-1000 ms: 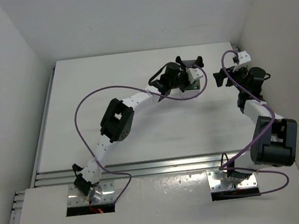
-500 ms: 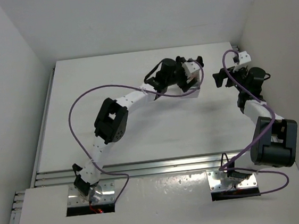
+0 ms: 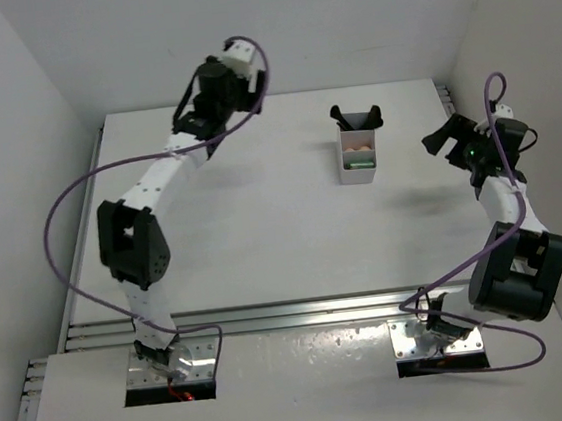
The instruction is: Organize the makeup
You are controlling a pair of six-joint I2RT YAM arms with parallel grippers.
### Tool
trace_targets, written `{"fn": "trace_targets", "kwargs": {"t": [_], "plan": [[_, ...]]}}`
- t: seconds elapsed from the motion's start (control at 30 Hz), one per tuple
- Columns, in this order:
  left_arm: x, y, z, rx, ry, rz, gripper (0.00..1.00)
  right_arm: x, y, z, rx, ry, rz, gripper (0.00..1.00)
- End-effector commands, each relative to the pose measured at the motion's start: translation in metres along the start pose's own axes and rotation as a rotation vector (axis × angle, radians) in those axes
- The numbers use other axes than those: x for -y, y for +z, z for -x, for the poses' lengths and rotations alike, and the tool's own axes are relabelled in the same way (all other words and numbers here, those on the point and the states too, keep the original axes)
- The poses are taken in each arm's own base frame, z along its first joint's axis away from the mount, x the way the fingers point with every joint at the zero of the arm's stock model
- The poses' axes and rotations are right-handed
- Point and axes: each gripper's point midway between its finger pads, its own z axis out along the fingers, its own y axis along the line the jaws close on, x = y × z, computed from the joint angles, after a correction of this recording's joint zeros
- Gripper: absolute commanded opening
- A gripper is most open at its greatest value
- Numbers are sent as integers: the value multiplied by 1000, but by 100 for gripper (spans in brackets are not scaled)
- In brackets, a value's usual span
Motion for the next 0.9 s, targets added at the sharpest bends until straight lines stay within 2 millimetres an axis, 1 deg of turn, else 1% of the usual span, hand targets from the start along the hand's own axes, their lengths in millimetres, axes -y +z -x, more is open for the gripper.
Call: {"fn": "trace_targets", "kwargs": {"t": [0.0, 0.03, 0.07, 0.1, 0.13, 0.17, 0.2, 0.23, 0.27, 0.3, 0.33, 0.37, 0.4, 0.43, 0.47, 0.5, 0.53, 0.57, 0.6, 0.63, 0.67, 0.7, 0.73, 0.77, 0.8, 0.83, 0.87], "plan": [[-63, -62, -45, -196, -45, 208, 89, 15, -25, -41, -183, 151, -158, 100], [-71, -81, -82, -297, -41, 227, 89, 24, -33, -44, -183, 139, -221, 100], [-77, -96, -92, -333, -40, 246, 89, 30, -38, -53, -211, 145, -256, 100], [-82, -122, -90, -356, -41, 253, 89, 35, -43, -61, -221, 137, -288, 100], [-84, -136, -99, -391, -41, 258, 89, 37, -47, -63, -221, 132, -302, 100], [-83, -152, -124, -459, -39, 256, 89, 41, -53, -71, -248, 125, -330, 100], [-83, -169, -137, -517, -43, 246, 89, 43, -55, -75, -258, 125, -339, 100], [-84, -188, -145, -544, -46, 253, 89, 42, -59, -78, -272, 138, -357, 100], [-81, -198, -151, -565, -48, 241, 89, 43, -64, -82, -295, 151, -374, 100], [-81, -210, -159, -596, -61, 248, 89, 40, -65, -80, -293, 157, -375, 100], [-79, -218, -161, -598, -80, 253, 89, 39, -69, -82, -312, 166, -382, 100], [-78, -231, -164, -594, -99, 255, 89, 33, -72, -87, -339, 177, -370, 100], [-80, -239, -166, -589, -114, 269, 89, 30, -75, -90, -356, 182, -366, 100], [-76, -244, -167, -584, -120, 252, 89, 25, -76, -88, -358, 180, -352, 100], [-71, -252, -175, -594, -132, 244, 89, 18, -80, -89, -364, 176, -333, 100], [-69, -261, -168, -567, -136, 237, 89, 13, -82, -91, -373, 175, -324, 100], [-71, -267, -169, -560, -140, 247, 89, 11, -84, -95, -386, 175, -316, 100], [-69, -274, -175, -568, -140, 246, 89, 2, -88, -91, -366, 162, -295, 100], [-69, -282, -168, -536, -140, 250, 89, 0, -92, -98, -386, 160, -292, 100], [-67, -285, -169, -529, -142, 242, 89, -5, -96, -94, -364, 151, -288, 100], [-65, -290, -173, -533, -142, 241, 89, -8, -101, -102, -388, 146, -299, 100], [-63, -292, -172, -523, -146, 231, 89, -9, -104, -103, -390, 141, -306, 100], [-62, -296, -168, -502, -155, 236, 89, -12, -109, -98, -369, 128, -312, 100], [-59, -298, -171, -502, -158, 224, 89, -15, -114, -104, -392, 125, -319, 100], [-56, -299, -168, -489, -175, 213, 89, -18, -120, -107, -403, 122, -319, 100], [-54, -300, -169, -488, -177, 204, 89, -21, -126, -109, -419, 121, -320, 100], [-51, -301, -165, -472, -201, 191, 89, -24, -132, -115, -440, 117, -324, 100]]}}
